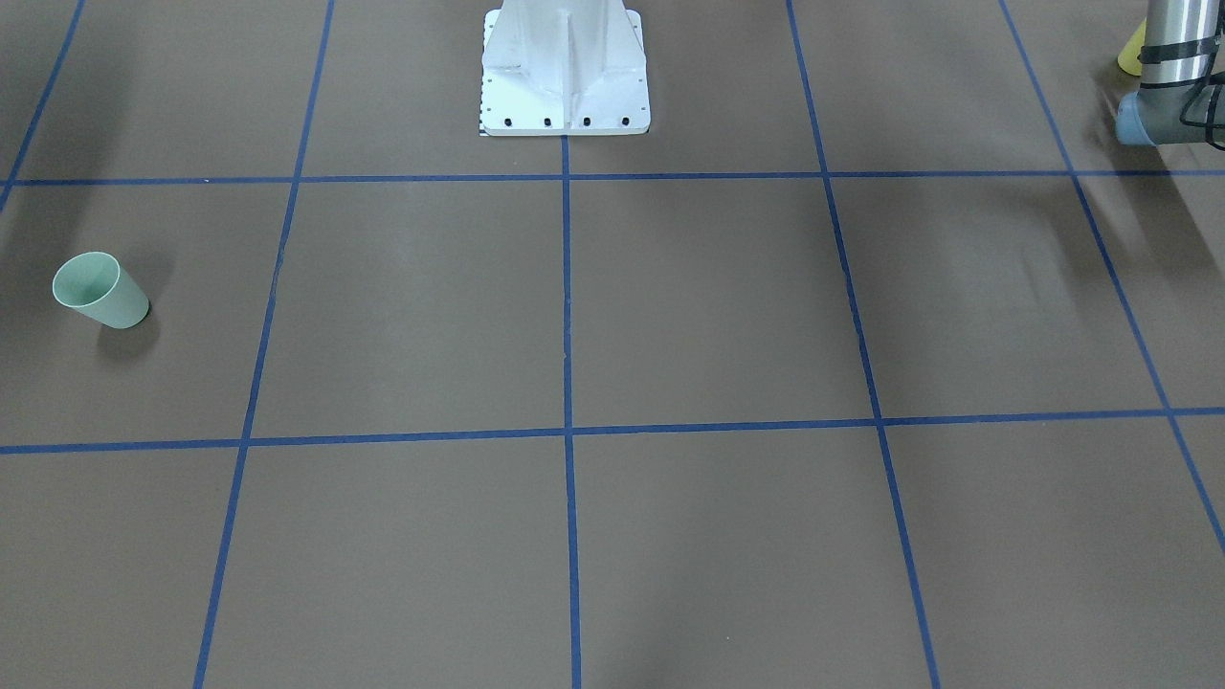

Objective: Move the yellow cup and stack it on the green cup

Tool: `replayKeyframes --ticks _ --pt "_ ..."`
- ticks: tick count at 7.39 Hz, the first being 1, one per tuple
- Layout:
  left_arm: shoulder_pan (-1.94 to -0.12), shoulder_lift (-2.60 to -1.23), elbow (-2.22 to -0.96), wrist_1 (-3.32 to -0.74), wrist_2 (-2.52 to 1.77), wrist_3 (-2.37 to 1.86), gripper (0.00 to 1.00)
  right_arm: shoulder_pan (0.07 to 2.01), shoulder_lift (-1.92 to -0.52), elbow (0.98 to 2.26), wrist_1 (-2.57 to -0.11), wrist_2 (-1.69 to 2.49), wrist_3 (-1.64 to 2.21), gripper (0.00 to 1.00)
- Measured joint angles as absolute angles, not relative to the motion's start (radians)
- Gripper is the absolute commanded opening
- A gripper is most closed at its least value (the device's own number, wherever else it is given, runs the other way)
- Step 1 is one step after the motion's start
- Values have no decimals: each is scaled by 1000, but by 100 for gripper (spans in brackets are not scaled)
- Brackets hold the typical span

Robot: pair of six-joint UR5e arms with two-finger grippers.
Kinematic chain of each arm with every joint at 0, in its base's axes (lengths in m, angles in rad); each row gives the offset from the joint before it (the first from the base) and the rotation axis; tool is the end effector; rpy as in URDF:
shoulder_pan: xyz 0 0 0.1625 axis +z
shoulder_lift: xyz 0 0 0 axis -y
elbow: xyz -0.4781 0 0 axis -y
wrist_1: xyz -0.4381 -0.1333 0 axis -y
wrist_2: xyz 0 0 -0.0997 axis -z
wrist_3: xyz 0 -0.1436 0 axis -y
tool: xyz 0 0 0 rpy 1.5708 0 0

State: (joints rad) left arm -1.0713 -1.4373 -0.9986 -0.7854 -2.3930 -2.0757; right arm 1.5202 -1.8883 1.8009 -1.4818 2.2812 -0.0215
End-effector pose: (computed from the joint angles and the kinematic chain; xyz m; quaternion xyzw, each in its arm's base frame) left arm 0.0617 -0.1718 1.0276 -0.4557 -0.5150 -0.6687 0.2827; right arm 0.0200 -0.3886 0.7636 -0.0043 -0.3478 -0.0341 0.9370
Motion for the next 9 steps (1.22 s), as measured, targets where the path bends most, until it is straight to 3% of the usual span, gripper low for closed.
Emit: replayKeyframes --ticks 9 --pt "-1064 -1439 -1008 -847 -2396 -2078 100 1520 -1886 1802 -1482 2282 -21 99"
